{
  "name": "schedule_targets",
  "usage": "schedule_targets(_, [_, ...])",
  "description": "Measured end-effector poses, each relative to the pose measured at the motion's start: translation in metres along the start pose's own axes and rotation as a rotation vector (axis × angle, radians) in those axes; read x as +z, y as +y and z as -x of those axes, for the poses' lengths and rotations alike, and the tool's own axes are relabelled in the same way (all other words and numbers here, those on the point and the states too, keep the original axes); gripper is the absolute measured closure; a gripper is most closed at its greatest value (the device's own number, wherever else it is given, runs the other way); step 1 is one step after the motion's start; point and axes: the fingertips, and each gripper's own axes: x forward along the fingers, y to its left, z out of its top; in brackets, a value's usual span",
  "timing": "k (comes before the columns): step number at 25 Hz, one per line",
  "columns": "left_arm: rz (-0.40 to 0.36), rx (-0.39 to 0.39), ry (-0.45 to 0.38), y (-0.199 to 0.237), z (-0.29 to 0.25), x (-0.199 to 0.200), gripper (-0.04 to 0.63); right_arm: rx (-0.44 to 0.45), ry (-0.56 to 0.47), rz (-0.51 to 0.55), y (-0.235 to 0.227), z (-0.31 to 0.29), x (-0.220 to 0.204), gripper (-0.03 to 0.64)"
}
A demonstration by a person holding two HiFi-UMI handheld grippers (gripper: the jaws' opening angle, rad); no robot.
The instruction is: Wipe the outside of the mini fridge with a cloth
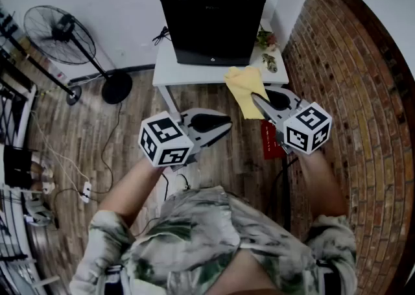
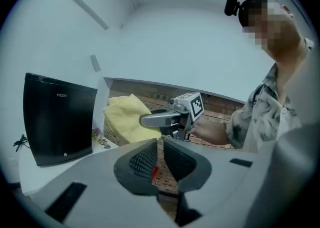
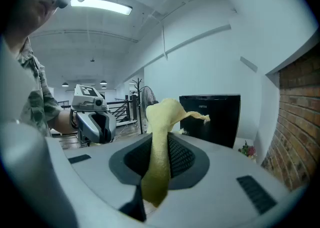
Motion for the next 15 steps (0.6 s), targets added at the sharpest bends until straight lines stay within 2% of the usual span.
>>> schedule_targets(9, [0.003,0.004,-0.028,0.011,-0.010,0.017,0.540,0.032,-0.001,0.035,-0.020,-0.020,0.022,0.534])
schedule_targets(15, [0.003,-0.052,-0.035,0.054,-0.004,0.036,0.540,0.046,0.011,0.025,-0.049,-0.064,0.064,0.531])
